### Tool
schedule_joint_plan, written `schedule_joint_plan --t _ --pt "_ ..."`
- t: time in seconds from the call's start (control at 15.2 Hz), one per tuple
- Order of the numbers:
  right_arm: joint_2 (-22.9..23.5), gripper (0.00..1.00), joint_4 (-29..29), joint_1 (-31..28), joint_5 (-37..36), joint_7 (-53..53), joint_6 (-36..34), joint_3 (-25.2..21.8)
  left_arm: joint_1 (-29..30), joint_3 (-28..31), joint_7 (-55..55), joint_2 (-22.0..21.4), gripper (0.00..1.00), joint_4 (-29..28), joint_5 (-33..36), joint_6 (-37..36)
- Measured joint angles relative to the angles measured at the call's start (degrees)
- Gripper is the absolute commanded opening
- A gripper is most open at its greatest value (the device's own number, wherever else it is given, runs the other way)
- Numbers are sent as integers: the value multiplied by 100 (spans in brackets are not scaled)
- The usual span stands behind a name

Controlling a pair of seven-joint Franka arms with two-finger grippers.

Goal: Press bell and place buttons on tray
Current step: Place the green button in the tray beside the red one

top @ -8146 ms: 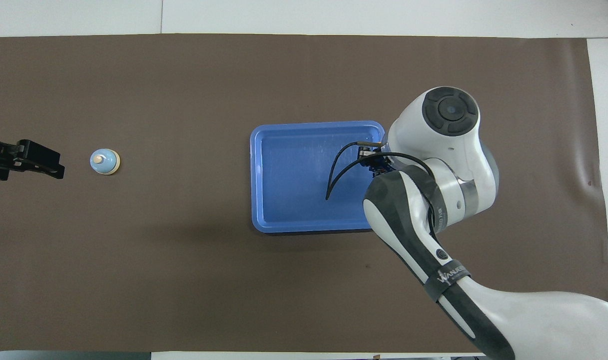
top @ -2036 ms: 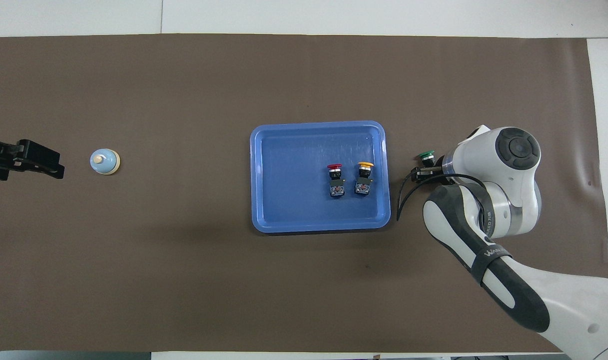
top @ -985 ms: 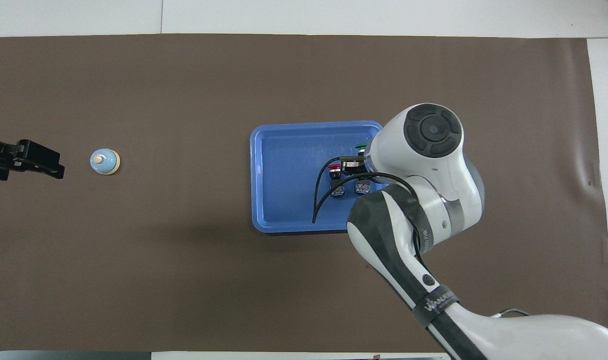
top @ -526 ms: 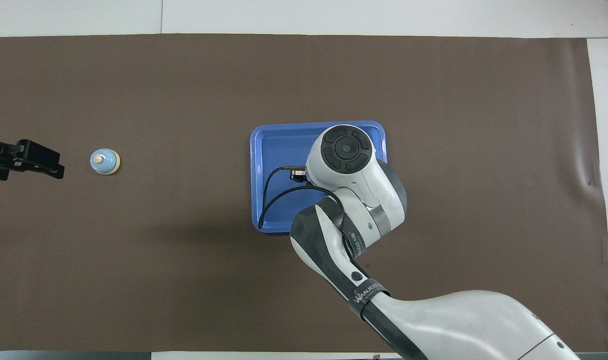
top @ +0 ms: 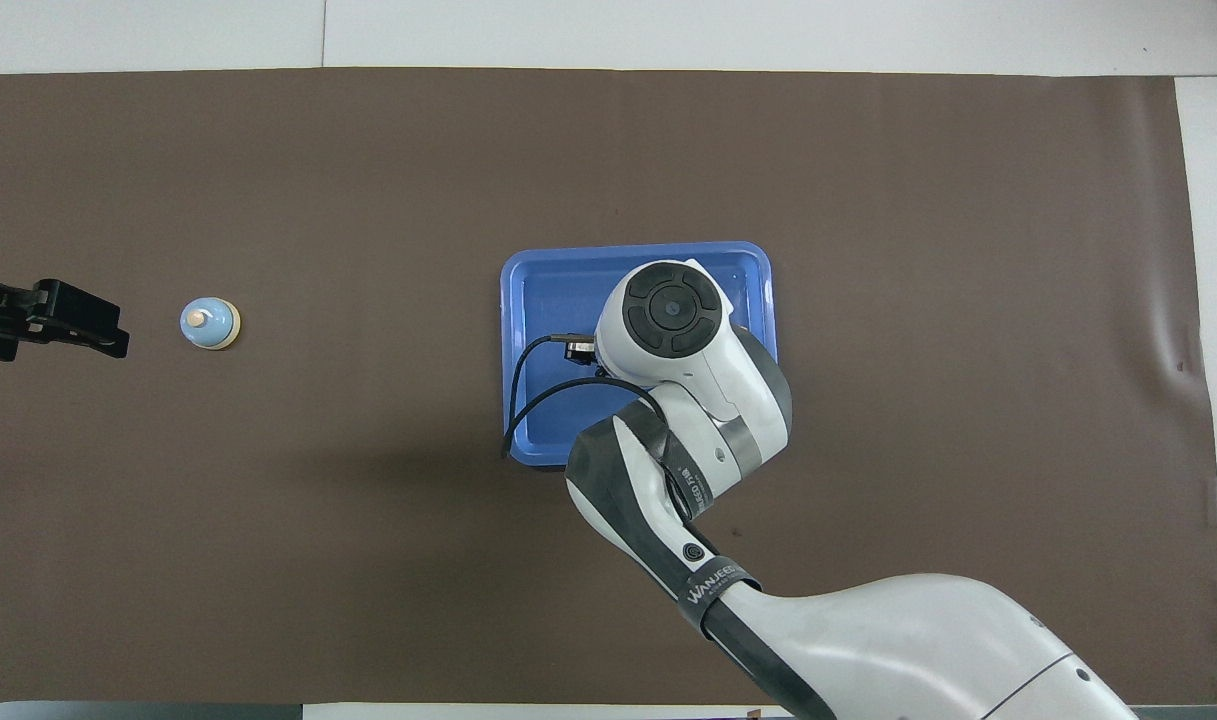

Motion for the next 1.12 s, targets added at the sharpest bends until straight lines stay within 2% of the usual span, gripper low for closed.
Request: schedule_joint_plan --t 0.07,0.13,0.2,0.26,0.53,0.79,1.12 --pt "34 0 0 7 0 3 20 0 0 0 0 0 100 0 0 0" --pt "62 29 0 7 0 4 37 -1 0 0 0 0 100 0 0 0" --pt "87 70 0 7 0 4 56 -3 0 0 0 0 100 0 0 0" --pt "105 100 0 7 0 5 62 -7 0 0 0 0 100 0 0 0" --pt "117 100 30 4 0 8 34 -20 0 0 0 0 100 0 0 0" --pt "51 100 497 -38 -1 9 -644 -97 0 0 0 0 100 0 0 0" --pt "-480 100 482 -479 -62 -390 -1089 -148 0 0 0 0 100 0 0 0"
